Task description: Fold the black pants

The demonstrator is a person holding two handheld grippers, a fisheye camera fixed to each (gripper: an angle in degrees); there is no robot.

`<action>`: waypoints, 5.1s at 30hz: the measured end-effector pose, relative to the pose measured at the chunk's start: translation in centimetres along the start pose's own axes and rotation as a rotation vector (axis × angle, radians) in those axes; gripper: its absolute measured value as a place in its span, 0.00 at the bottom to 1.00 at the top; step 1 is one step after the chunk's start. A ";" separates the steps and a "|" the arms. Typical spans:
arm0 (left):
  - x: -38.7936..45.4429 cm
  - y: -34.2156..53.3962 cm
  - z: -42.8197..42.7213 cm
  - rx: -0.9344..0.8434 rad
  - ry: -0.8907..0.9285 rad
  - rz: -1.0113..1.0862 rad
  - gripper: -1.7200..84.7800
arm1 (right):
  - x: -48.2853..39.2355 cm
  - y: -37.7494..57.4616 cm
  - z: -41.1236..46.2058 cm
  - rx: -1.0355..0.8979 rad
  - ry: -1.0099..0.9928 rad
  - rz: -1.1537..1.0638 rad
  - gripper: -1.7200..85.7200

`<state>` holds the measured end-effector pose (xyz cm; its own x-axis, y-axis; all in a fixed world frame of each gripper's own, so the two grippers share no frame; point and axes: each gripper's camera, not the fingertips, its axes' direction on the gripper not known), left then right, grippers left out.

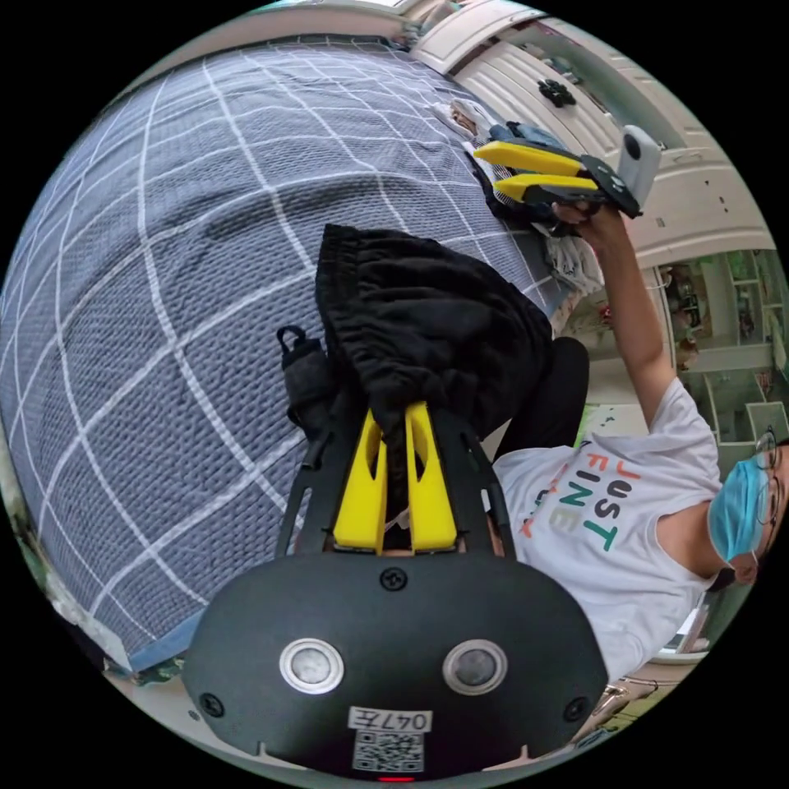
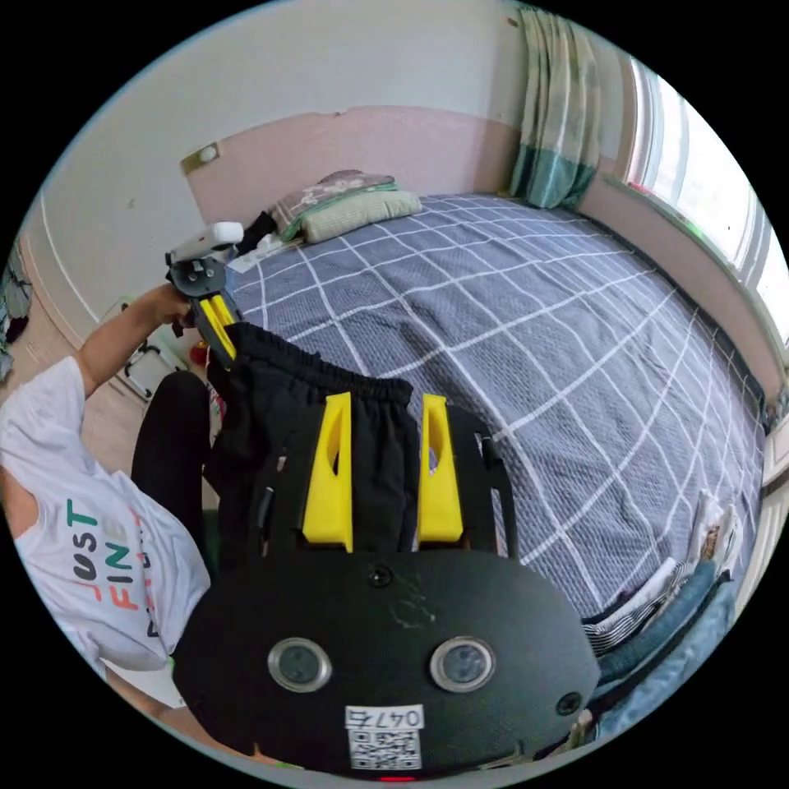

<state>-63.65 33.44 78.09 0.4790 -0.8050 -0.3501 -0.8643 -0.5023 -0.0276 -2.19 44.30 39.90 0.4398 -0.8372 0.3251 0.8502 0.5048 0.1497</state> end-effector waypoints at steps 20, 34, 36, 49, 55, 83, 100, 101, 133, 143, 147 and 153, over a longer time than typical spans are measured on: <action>-4.4 8.2 7.5 0.157 0.172 0.033 0.08 | -4.7 5.6 8.7 -0.178 -0.122 -0.229 0.02; 2.8 10.0 11.3 0.279 -0.010 0.105 0.13 | -9.1 26.1 3.2 -0.357 0.042 -0.156 0.02; 4.3 9.6 12.1 0.277 -0.035 0.126 0.13 | -8.5 28.1 3.0 -0.353 0.075 -0.032 0.04; 11.0 10.0 18.0 0.152 -0.088 0.255 0.14 | -22.2 27.7 -1.5 -0.211 0.202 -0.185 0.10; 13.6 11.8 19.4 0.149 -0.128 0.262 0.15 | -29.6 27.4 -0.7 -0.185 0.470 -0.313 0.08; 21.6 15.1 23.8 0.144 -0.066 0.170 0.18 | -39.5 28.9 8.3 0.097 0.249 -0.719 0.02; 34.4 20.6 26.7 0.227 -0.802 0.738 0.20 | -27.3 26.3 6.6 0.177 -0.238 -0.325 0.02; 34.3 20.4 26.6 0.216 -0.798 0.741 0.20 | -27.0 26.0 6.5 0.172 -0.239 -0.329 0.02; 22.8 18.4 6.8 0.360 -0.298 0.517 0.04 | -23.8 25.7 2.3 -0.009 0.402 -0.255 0.11; 20.0 23.0 3.4 0.490 0.180 0.462 0.04 | -25.0 20.6 -9.8 0.115 0.698 -0.233 0.03; 22.4 22.4 0.6 0.535 0.192 0.551 0.04 | -26.0 16.0 -16.9 0.100 0.818 -0.324 0.02; 16.7 21.0 -10.1 0.644 -0.054 0.332 0.03 | -20.4 -0.9 -16.6 -0.091 0.704 -0.439 0.02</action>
<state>-72.25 6.23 81.10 0.1815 -0.8579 -0.4806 -0.8899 0.0647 -0.4516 -7.12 57.41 17.59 0.1156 -0.9050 -0.4095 0.9933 0.1085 0.0406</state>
